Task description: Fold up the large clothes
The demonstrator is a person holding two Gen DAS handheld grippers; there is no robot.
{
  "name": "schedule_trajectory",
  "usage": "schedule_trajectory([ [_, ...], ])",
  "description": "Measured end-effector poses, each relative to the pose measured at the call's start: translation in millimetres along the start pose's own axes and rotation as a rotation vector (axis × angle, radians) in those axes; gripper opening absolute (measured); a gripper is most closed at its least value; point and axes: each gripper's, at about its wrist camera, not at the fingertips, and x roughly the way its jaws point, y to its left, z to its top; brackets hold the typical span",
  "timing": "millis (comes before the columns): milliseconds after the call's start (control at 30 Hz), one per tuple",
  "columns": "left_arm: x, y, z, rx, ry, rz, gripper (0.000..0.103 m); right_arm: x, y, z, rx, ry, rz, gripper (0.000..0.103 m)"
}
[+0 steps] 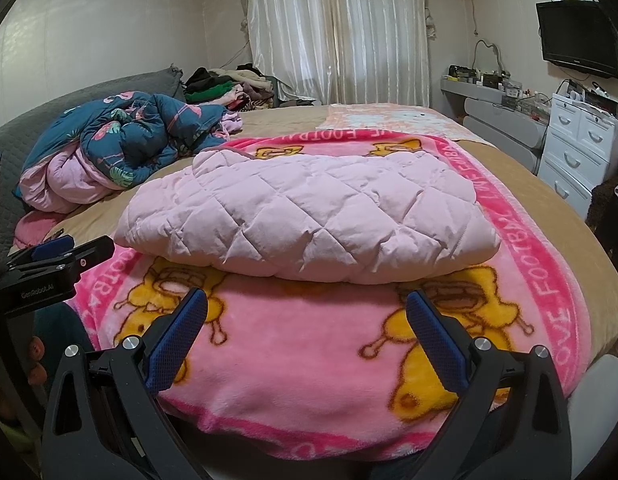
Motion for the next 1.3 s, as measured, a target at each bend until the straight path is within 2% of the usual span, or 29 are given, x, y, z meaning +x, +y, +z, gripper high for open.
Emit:
schedule_trajectory([
  [1300, 0.1, 0.3, -2.1, 0.0, 0.002, 0.005, 0.094, 0.3, -2.3, -1.2, 0.004, 0.002, -0.003, 0.099],
])
